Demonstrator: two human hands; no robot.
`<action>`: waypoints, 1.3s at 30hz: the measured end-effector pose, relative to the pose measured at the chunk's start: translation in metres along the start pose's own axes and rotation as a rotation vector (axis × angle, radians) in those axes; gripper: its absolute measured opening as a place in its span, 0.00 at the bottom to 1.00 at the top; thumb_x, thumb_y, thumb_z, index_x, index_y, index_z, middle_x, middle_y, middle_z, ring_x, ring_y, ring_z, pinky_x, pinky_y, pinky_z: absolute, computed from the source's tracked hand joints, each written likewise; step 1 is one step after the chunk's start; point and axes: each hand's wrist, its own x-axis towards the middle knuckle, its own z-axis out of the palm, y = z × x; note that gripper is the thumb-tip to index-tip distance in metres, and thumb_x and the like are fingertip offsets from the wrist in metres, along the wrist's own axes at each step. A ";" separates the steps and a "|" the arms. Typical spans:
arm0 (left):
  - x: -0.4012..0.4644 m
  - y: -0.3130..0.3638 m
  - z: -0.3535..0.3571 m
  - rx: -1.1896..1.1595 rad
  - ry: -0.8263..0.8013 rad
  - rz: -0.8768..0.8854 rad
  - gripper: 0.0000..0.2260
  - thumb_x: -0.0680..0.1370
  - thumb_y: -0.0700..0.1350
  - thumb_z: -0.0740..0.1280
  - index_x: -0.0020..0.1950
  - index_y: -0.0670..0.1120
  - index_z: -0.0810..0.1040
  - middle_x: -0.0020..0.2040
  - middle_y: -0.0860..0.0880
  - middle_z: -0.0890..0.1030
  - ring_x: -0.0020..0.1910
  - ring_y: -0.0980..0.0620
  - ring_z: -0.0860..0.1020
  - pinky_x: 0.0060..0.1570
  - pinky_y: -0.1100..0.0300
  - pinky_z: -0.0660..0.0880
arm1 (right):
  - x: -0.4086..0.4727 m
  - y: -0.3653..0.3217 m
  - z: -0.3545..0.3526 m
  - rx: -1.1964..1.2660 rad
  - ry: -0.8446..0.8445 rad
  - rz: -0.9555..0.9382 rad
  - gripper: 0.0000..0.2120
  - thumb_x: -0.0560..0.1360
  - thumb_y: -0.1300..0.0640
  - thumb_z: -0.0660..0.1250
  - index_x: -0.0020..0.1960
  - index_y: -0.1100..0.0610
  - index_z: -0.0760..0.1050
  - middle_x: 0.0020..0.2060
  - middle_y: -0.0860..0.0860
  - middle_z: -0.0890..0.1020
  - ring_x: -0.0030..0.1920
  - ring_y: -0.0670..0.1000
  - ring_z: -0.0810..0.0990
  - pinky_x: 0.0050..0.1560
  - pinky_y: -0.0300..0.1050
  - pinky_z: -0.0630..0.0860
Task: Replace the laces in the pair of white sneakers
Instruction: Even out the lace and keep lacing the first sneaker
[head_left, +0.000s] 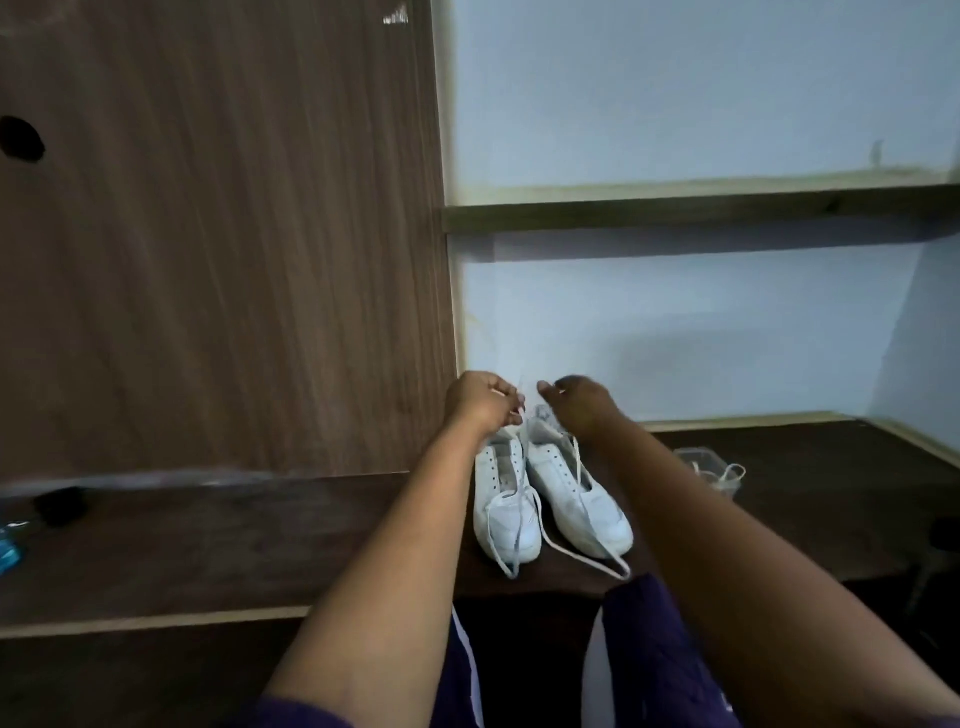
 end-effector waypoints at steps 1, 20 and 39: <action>0.003 -0.015 0.003 0.025 -0.009 -0.022 0.10 0.75 0.33 0.69 0.36 0.43 0.78 0.34 0.44 0.82 0.28 0.50 0.82 0.38 0.56 0.82 | -0.004 0.004 0.019 0.165 -0.080 0.022 0.23 0.79 0.43 0.59 0.54 0.62 0.79 0.51 0.59 0.82 0.53 0.56 0.79 0.56 0.48 0.73; 0.074 -0.147 0.012 0.217 -0.248 -0.513 0.08 0.77 0.42 0.71 0.43 0.43 0.72 0.39 0.43 0.76 0.37 0.50 0.75 0.40 0.55 0.78 | 0.080 -0.004 -0.014 -0.175 1.035 -0.435 0.14 0.80 0.52 0.57 0.56 0.56 0.78 0.49 0.60 0.78 0.50 0.60 0.77 0.45 0.48 0.67; 0.062 -0.160 0.032 0.129 -0.205 -0.546 0.06 0.72 0.29 0.68 0.48 0.33 0.79 0.39 0.37 0.81 0.32 0.48 0.82 0.38 0.56 0.81 | 0.051 0.054 0.135 -0.604 -0.376 -0.196 0.11 0.76 0.64 0.63 0.57 0.60 0.78 0.49 0.56 0.79 0.55 0.57 0.79 0.50 0.46 0.72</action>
